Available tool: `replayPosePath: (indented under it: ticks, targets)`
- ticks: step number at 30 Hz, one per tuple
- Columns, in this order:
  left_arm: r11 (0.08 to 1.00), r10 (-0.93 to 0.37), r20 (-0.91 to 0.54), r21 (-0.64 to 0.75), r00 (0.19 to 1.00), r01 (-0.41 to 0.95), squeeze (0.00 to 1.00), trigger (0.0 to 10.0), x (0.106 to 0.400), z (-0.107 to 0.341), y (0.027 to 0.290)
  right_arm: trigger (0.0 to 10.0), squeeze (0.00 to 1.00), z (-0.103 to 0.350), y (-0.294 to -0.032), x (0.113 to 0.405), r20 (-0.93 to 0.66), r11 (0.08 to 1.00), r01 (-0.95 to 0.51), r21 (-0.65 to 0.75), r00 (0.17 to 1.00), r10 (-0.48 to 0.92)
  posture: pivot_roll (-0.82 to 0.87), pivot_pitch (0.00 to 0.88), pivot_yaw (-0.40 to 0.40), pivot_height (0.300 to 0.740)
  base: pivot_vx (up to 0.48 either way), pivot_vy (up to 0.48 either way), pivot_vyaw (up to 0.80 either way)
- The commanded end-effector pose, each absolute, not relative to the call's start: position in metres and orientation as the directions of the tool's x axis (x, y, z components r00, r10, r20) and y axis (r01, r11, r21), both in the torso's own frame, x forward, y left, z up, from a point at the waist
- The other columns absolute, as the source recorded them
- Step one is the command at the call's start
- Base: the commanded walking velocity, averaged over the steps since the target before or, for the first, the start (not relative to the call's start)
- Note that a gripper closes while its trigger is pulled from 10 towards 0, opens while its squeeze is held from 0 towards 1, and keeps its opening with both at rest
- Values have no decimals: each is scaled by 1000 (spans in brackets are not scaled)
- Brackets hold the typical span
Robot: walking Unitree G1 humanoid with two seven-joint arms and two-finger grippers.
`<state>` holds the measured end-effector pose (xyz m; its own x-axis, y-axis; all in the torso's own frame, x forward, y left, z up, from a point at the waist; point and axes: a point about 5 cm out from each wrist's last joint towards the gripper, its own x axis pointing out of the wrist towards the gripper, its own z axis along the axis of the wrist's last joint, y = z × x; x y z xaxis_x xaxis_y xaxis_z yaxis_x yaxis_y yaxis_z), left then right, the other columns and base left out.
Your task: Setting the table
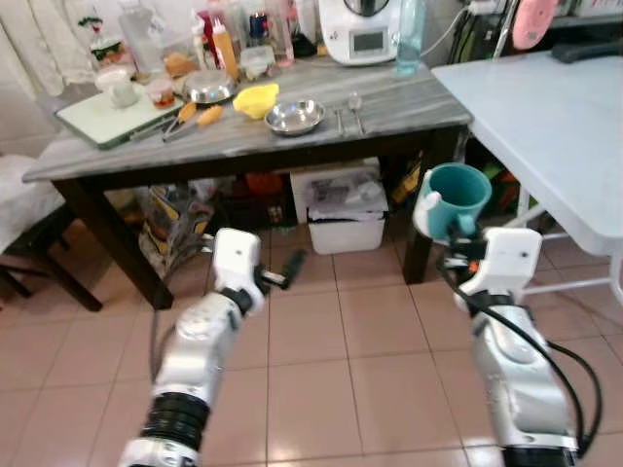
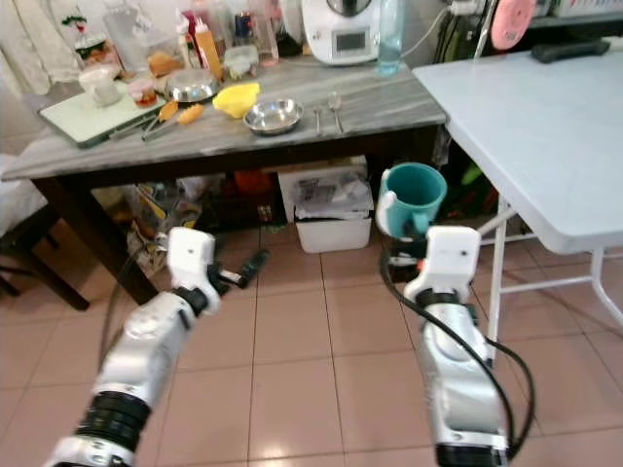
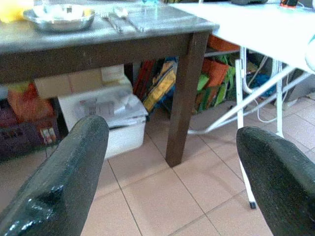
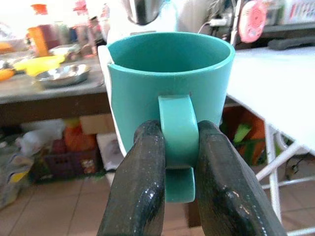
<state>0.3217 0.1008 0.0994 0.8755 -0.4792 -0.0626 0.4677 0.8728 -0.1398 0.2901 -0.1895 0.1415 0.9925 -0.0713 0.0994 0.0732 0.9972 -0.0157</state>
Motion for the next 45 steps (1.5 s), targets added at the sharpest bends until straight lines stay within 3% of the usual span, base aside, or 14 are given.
replayPosePath:
  ticks: [1,20,45]
  targets:
    - [890,-450,-64,-118,891,441,0,10000,324,102,115,10000,0,146,-178,292,125,999,39,0,991,-39,-93,0,90,740,480,0,0]
    - [880,-468,-60,-126,881,459,0,10000,322,102,109,10000,0,148,-179,294,128,999,37,-11,991,-36,-101,0,83,740,480,0,0]
    - [874,-476,-36,-131,879,468,0,10000,323,108,105,10000,0,151,-180,296,136,999,32,-21,990,-29,-100,0,73,740,480,0,517]
